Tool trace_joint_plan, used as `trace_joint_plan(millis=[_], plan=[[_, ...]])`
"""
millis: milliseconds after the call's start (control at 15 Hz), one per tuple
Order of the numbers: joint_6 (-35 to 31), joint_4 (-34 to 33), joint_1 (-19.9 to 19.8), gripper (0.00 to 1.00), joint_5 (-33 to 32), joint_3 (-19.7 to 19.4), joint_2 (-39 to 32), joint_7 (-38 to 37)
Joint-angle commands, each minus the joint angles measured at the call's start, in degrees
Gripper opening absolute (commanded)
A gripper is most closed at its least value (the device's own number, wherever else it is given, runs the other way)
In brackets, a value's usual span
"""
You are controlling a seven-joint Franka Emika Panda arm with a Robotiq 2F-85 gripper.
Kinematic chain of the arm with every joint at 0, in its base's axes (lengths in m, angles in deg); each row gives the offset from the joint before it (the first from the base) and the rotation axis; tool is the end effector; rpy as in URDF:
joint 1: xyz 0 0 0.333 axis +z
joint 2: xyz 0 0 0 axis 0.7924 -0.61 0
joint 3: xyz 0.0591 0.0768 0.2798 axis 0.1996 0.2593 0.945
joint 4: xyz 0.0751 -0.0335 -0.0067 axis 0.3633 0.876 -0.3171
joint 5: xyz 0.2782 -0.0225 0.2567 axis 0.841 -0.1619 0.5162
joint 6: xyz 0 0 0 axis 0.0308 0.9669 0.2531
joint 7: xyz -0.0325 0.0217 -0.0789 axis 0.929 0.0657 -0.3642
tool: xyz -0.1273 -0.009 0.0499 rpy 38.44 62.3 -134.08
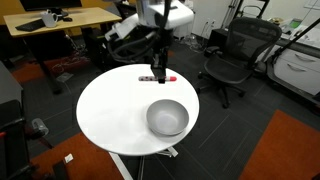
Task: Pick up the marker from the bowl and place it on the table
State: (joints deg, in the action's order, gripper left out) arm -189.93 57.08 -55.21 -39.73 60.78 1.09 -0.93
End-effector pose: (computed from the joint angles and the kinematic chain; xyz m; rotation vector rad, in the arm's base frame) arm 0.5939 -0.1841 0.3142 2.7677 -1.3181 0.2569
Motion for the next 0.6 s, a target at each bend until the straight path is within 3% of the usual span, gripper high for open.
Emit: trace_joint_plan(millis=[0, 267, 533], plan=[[0.18, 8.26, 4.26, 0.05, -4.49, 3.71, 8.74, -1.03], [0.48, 11.02, 7.98, 0.05, -6.67, 10.21, 10.5, -1.04], [-1.61, 13.13, 10.36, 0.05, -8.17, 14.01, 8.61, -1.28]])
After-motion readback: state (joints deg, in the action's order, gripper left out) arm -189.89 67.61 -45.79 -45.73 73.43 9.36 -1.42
